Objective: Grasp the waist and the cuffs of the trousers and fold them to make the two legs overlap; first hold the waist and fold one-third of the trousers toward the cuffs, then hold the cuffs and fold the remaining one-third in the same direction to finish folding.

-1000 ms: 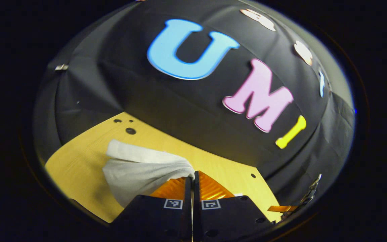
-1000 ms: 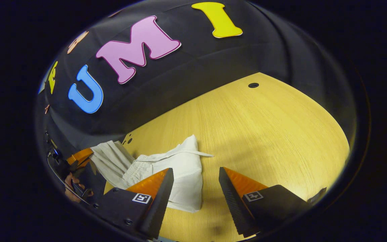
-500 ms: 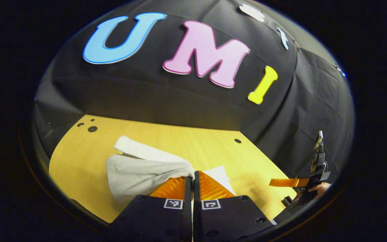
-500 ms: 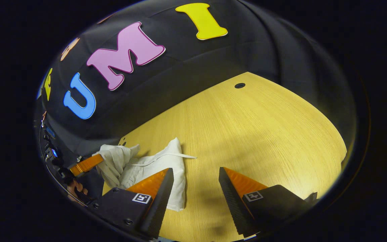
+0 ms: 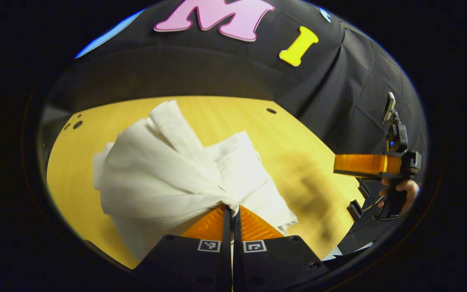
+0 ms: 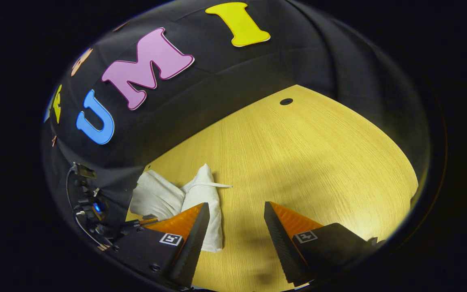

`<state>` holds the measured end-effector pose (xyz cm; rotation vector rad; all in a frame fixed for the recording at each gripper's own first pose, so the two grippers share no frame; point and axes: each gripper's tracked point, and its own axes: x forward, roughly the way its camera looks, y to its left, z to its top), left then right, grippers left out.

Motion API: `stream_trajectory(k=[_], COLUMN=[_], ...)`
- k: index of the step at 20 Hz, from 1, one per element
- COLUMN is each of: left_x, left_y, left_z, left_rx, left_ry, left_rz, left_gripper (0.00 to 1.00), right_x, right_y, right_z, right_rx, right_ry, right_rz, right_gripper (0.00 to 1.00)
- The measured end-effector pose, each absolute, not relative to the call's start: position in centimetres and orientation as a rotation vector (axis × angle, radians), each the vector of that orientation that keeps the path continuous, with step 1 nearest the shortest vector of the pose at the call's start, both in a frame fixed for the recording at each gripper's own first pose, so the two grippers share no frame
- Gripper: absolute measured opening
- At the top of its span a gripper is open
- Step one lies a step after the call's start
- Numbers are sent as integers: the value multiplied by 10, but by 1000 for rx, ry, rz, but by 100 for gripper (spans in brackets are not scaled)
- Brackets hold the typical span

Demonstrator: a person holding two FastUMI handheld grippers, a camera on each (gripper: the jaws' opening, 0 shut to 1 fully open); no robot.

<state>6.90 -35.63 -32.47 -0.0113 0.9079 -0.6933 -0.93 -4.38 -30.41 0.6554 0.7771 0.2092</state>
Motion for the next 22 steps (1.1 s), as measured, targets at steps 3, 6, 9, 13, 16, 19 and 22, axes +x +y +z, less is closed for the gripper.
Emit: stream_trajectory(k=[3,6,9,13,16,19,22], left_x=[60,60,52,38,28,13,4], left_y=[-359,-360,-373,-380,-383,-380,-366], left_z=[-343,-343,-329,-316,-300,-280,-256], left_rx=[-43,-150,-229,-129,-103,-179,-254], left_ry=[969,965,954,926,912,927,906], left_rz=[-676,-693,-729,-758,-798,-820,-795], left_gripper=[6,7,59,94,95,94,94], right_x=[-7,-5,-3,-3,-3,-6,-10], right_y=[-44,-49,-50,-48,-42,-38,-32], right_z=[-307,-309,-313,-310,-304,-298,-291], right_rx=[666,671,671,684,697,699,698], right_ry=[785,787,791,788,779,770,764], right_rz=[210,205,203,203,213,222,233], right_gripper=[84,84,84,84,84,84,84])
